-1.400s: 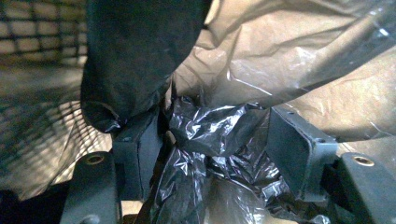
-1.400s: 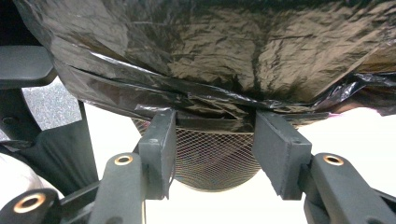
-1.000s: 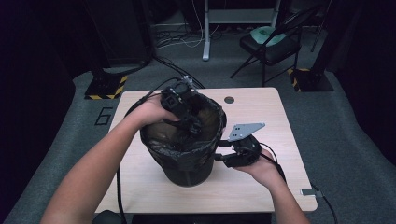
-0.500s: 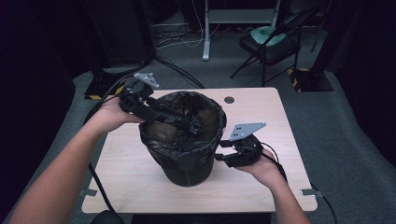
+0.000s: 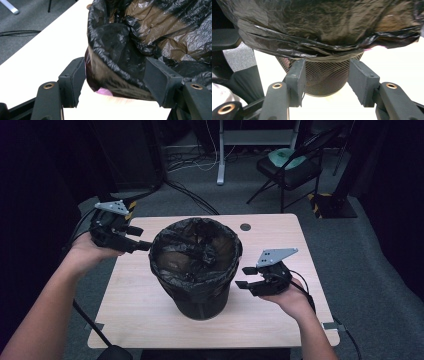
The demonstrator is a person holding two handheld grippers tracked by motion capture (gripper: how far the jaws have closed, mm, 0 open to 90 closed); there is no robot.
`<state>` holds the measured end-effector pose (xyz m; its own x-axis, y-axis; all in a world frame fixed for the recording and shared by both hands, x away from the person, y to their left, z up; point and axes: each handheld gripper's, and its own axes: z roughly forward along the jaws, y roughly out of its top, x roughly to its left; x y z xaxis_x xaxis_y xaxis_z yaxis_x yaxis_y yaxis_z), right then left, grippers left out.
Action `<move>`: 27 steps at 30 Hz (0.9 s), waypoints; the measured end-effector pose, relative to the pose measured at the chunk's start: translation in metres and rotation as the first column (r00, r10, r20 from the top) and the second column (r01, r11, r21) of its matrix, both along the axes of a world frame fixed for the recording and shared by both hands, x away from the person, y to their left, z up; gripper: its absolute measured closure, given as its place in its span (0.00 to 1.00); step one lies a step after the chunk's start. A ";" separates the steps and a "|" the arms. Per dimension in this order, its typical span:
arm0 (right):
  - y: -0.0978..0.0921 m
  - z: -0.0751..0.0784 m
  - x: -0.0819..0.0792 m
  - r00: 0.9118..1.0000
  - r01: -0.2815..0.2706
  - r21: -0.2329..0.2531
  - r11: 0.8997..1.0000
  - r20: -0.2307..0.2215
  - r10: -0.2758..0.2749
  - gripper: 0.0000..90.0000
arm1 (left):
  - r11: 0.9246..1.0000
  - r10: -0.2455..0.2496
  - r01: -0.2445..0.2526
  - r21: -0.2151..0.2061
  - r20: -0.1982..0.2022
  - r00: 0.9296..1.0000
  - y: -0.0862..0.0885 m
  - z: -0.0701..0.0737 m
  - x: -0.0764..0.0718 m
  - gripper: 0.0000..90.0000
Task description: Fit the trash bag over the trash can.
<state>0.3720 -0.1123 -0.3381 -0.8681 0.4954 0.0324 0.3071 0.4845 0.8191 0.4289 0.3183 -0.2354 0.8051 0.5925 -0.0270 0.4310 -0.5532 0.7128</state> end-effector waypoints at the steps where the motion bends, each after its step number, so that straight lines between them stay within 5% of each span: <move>1: -0.002 0.001 0.000 1.000 0.004 0.004 1.000 0.001 -0.004 0.53 | 1.000 0.004 -0.003 -0.018 0.005 1.000 0.003 -0.003 -0.002 0.38; 7: -0.014 0.001 0.002 0.998 0.061 0.011 0.998 0.010 -0.061 0.51 | 0.999 0.033 -0.033 -0.014 0.053 0.998 0.018 -0.028 -0.017 0.37; 16: -0.028 0.000 0.008 0.989 0.146 -0.004 0.989 0.031 -0.145 0.48 | 0.984 0.150 -0.141 -0.104 0.075 0.986 0.052 -0.073 -0.028 0.37; 24: -0.033 -0.010 0.015 0.978 0.209 -0.048 0.977 0.036 -0.207 0.46 | 0.974 0.192 -0.177 -0.139 0.106 0.976 0.051 -0.114 -0.032 0.35; 27: -0.033 -0.013 0.017 0.976 0.217 -0.053 0.975 0.035 -0.216 0.46 | 0.975 0.204 -0.191 -0.117 0.112 0.973 0.046 -0.130 -0.031 0.35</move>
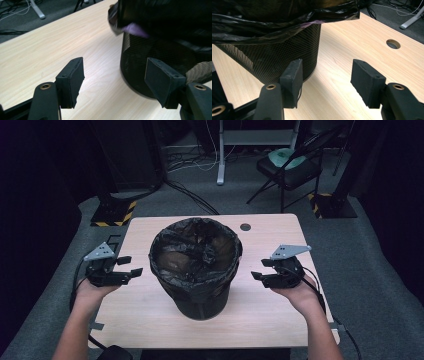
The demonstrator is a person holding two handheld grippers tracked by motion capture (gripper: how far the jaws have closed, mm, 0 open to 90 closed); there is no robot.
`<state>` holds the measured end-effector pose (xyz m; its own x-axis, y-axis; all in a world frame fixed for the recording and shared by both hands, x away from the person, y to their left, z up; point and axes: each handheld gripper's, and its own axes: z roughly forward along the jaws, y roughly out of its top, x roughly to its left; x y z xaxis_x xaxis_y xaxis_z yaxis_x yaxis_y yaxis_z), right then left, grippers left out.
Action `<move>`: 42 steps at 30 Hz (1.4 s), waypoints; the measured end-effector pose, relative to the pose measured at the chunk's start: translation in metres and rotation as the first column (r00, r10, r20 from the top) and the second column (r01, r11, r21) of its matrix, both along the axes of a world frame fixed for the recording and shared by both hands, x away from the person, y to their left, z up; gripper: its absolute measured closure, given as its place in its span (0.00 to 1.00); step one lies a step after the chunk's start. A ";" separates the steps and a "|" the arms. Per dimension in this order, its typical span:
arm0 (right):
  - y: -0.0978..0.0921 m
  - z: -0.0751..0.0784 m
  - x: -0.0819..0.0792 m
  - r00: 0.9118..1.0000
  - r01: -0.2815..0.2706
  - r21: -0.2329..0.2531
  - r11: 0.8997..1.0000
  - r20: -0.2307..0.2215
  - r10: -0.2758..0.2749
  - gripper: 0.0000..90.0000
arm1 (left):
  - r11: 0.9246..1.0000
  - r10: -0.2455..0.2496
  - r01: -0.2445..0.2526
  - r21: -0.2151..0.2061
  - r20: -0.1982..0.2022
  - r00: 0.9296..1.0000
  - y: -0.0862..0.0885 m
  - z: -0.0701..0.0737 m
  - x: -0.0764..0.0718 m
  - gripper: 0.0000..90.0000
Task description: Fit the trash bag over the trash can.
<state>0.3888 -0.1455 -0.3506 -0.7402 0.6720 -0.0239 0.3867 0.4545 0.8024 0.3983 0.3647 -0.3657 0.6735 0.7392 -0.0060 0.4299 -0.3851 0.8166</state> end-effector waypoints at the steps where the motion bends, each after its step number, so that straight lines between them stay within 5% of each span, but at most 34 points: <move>1: 0.000 -0.001 0.001 1.000 0.001 0.001 1.000 0.004 -0.001 0.46 | 1.000 0.006 -0.006 0.014 0.002 1.000 -0.001 -0.005 0.000 0.35; 12: -0.004 -0.008 0.004 1.000 0.026 -0.009 1.000 0.001 -0.025 0.46 | 1.000 0.014 -0.014 0.005 -0.011 1.000 -0.005 -0.047 0.002 0.35; 20: -0.005 -0.010 0.007 0.999 0.033 -0.014 0.999 0.004 -0.033 0.44 | 0.998 0.055 -0.055 -0.024 -0.025 0.998 0.011 -0.066 0.004 0.34; 27: -0.010 -0.028 0.003 0.996 0.084 -0.007 0.996 -0.009 -0.084 0.38 | 0.994 0.093 -0.097 -0.043 -0.074 0.993 0.024 -0.080 0.007 0.30; 38: -0.036 -0.072 0.005 0.982 0.187 0.026 0.982 -0.030 -0.186 0.34 | 0.994 0.104 -0.105 -0.013 -0.058 0.993 0.026 -0.090 0.005 0.30; 42: -0.049 -0.086 0.005 0.962 0.273 0.034 0.962 -0.004 -0.273 0.24 | 0.993 0.116 -0.117 -0.013 -0.056 0.992 0.028 -0.095 0.007 0.30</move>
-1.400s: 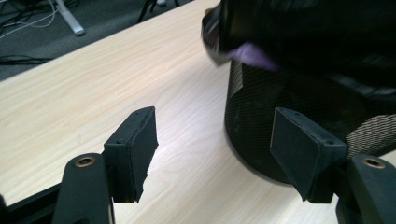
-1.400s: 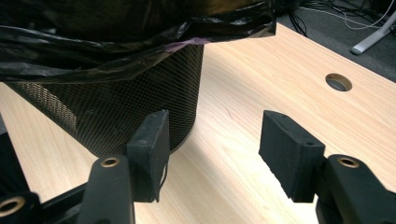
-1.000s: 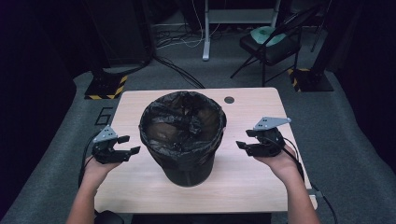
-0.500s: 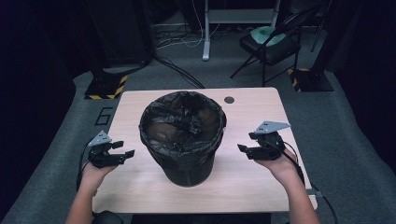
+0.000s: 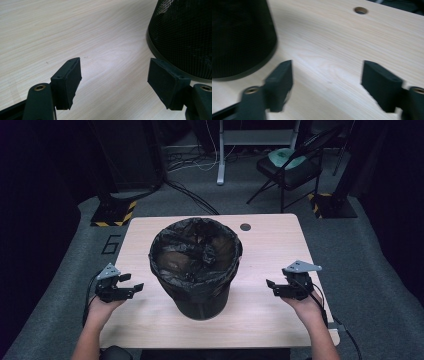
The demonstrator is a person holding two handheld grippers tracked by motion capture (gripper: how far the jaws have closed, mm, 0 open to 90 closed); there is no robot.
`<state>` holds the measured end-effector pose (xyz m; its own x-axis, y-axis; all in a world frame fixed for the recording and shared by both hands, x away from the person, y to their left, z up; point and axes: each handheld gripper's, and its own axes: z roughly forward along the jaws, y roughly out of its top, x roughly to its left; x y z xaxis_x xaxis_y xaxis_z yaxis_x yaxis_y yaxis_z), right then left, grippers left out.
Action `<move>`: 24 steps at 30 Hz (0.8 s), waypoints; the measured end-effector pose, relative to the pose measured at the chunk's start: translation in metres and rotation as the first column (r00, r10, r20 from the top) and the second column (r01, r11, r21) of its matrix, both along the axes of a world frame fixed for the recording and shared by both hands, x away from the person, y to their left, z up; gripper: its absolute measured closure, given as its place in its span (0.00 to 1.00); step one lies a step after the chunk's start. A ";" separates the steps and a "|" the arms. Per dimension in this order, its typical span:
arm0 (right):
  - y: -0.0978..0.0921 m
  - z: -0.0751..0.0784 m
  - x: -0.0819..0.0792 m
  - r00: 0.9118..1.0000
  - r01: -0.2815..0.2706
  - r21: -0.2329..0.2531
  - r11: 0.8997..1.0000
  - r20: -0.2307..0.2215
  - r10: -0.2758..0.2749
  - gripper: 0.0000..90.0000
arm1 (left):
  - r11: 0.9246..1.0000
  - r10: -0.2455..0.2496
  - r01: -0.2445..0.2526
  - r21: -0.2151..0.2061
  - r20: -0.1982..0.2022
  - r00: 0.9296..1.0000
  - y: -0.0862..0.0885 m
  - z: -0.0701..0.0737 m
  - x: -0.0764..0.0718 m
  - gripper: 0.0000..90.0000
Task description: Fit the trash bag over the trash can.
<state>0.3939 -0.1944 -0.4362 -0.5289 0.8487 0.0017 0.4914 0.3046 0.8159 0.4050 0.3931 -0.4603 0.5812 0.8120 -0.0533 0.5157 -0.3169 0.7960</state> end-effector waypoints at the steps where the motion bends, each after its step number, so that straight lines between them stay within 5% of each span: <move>1: -0.003 -0.003 0.000 1.000 0.009 0.010 1.000 0.000 -0.009 0.25 | 1.000 0.003 -0.003 -0.002 -0.004 1.000 0.001 -0.001 0.000 0.30; 10: -0.017 -0.029 0.002 1.000 0.021 -0.002 1.000 -0.014 -0.021 0.20 | 1.000 0.014 -0.014 0.001 -0.031 0.999 0.007 -0.010 0.004 0.30; 16: -0.027 -0.047 0.011 0.995 0.028 0.034 0.999 -0.092 -0.025 0.18 | 0.999 -0.001 0.003 0.040 -0.067 0.998 0.005 -0.018 0.008 0.29; 20: -0.037 -0.055 0.014 0.994 0.050 0.016 0.999 -0.101 -0.048 0.17 | 0.999 -0.010 0.013 0.031 -0.076 0.997 0.000 -0.021 0.011 0.29; 24: -0.043 -0.057 0.013 0.992 0.077 -0.007 0.997 -0.096 -0.077 0.17 | 0.996 -0.012 0.019 0.086 -0.082 0.997 0.001 -0.025 0.014 0.29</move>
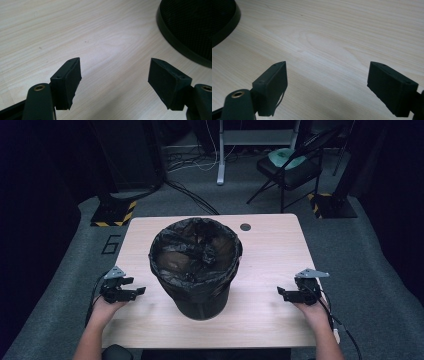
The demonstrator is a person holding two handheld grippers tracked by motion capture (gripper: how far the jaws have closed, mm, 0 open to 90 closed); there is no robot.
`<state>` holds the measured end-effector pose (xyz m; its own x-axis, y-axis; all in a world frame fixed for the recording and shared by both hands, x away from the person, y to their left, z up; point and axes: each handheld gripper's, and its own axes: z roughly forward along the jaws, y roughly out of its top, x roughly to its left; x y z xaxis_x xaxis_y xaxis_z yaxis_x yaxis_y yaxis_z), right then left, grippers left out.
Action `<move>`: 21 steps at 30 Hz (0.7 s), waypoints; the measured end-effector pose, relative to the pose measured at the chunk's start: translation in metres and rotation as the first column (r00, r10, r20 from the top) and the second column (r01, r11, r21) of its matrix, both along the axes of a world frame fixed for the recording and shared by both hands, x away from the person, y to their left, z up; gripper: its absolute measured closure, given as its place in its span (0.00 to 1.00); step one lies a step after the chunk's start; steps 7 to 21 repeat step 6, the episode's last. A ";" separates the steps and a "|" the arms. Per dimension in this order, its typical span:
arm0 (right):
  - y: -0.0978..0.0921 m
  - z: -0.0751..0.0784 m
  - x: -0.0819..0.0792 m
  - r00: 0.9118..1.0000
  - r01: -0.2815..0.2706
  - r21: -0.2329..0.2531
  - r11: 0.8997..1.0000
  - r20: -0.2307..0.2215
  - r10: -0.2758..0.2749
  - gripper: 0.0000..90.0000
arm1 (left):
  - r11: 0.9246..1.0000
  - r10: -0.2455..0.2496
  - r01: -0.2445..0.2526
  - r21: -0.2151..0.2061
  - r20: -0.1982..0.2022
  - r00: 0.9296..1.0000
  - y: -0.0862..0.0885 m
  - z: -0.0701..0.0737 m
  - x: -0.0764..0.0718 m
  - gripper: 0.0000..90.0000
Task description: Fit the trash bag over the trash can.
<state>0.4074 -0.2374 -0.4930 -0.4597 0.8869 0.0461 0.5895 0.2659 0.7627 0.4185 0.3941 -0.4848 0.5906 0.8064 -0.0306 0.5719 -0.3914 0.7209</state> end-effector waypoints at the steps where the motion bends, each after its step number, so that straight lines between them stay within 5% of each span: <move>1: -0.001 0.000 -0.001 1.000 0.008 -0.010 1.000 0.002 -0.008 0.17 | 1.000 0.002 -0.002 0.019 0.003 1.000 0.001 0.000 0.000 0.29; 3: -0.001 0.001 -0.001 1.000 0.023 -0.052 0.998 0.013 -0.022 0.17 | 0.998 0.026 -0.027 0.054 0.014 1.000 0.008 0.001 -0.001 0.30; 6: -0.005 -0.001 -0.002 0.999 0.040 -0.121 0.992 0.036 -0.035 0.15 | 0.997 0.072 -0.072 0.009 0.027 0.997 0.020 0.003 -0.003 0.29; 21: -0.005 -0.001 -0.002 0.999 0.040 -0.121 0.992 0.036 -0.035 0.15 | 0.997 0.072 -0.072 0.009 0.027 0.997 0.020 0.003 -0.003 0.29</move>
